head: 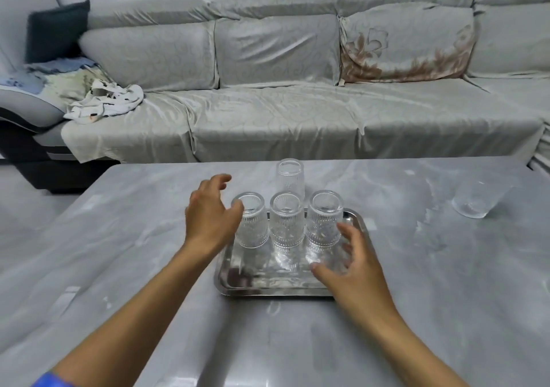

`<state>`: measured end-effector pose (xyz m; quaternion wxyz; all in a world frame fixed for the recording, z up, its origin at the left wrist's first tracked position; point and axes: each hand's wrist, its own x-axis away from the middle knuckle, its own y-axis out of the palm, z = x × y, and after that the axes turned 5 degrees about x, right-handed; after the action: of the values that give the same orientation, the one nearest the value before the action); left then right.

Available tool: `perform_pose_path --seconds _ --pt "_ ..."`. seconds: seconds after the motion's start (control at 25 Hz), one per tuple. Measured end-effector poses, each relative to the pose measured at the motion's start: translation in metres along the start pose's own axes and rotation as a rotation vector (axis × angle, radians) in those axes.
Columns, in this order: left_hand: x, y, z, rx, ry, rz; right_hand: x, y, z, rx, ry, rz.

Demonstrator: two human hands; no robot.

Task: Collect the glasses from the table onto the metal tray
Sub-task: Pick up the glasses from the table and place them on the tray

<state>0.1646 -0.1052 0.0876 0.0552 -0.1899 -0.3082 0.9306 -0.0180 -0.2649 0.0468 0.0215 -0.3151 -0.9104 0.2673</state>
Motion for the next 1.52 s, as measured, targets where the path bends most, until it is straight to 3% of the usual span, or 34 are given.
perform_pose_path --seconds 0.12,0.2,0.4,0.64,0.88,1.0,1.08,1.52 --pt "-0.039 0.037 0.060 -0.315 0.157 -0.091 0.011 0.002 -0.015 0.035 -0.064 -0.084" --pt "-0.069 0.062 0.082 -0.483 0.215 -0.098 0.012 -0.003 -0.018 0.209 -0.176 -0.196" --pt "-0.107 0.121 0.074 -0.463 -0.058 -0.432 -0.001 -0.017 -0.008 0.494 -0.360 -0.286" --pt "-0.108 0.132 0.066 -0.240 -0.073 -0.239 -0.003 -0.009 0.010 0.740 -0.361 -0.468" --pt "-0.082 0.013 0.093 0.070 0.092 -0.011 0.004 -0.004 0.018 0.871 -0.324 -0.560" --pt "-0.034 -0.042 0.073 0.171 0.077 -0.062 0.006 -0.005 0.018 0.891 -0.317 -0.560" --pt "0.003 -0.054 0.050 0.117 0.062 -0.124 0.011 -0.002 0.016 0.897 -0.310 -0.555" --pt "0.058 -0.007 -0.010 -0.090 0.027 -0.213 0.012 0.001 0.023 0.895 -0.321 -0.539"
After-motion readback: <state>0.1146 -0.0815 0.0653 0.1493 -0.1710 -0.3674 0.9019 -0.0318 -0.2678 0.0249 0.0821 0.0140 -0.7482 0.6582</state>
